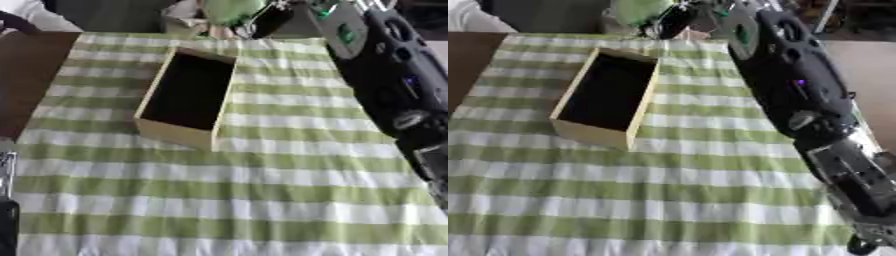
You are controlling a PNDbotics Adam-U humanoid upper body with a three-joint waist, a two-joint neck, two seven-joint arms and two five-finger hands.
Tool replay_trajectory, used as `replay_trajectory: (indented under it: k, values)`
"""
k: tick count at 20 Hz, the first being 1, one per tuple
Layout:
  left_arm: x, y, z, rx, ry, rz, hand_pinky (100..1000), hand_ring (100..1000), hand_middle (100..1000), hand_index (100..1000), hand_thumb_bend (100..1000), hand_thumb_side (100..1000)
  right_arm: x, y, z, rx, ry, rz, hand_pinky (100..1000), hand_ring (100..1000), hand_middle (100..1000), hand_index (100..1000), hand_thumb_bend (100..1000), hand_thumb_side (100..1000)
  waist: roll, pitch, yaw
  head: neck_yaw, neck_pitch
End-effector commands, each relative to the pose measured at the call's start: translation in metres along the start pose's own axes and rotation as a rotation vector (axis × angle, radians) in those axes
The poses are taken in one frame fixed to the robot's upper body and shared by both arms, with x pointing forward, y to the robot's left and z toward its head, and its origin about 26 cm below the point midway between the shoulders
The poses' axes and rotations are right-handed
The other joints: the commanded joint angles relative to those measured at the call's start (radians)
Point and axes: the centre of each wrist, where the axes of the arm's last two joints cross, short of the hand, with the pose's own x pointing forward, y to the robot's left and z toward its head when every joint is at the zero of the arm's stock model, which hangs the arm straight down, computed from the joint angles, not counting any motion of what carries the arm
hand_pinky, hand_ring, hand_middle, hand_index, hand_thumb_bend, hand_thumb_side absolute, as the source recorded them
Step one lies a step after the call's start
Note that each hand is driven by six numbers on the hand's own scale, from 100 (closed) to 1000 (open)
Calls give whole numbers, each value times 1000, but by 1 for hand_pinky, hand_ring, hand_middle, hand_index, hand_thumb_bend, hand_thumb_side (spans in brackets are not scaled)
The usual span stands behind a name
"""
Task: Pick up objects on the table and place them in the box.
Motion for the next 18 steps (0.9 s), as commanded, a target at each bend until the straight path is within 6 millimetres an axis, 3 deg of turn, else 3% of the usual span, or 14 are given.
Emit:
replay_trajectory:
  k: [1, 10, 18]
  values:
    - [7, -1, -8, 7, -50, 9, 503, 776, 714, 747, 100, 696, 11, -6, -11, -21, -9, 25, 894, 691, 654, 817, 100, 235, 8, -14, 5, -11, 3]
    - [7, -3, -10, 34, -66, 30, 505, 775, 713, 745, 100, 698, 35, 20, -38, -3, -3, 58, 914, 696, 653, 816, 100, 224, 7, -7, 20, -23, -1]
    - [6, -4, -9, 30, -60, 33, 502, 776, 713, 745, 100, 702, 42, 55, -45, 55, -10, 55, 903, 694, 652, 813, 100, 247, 8, 2, 23, -23, -9]
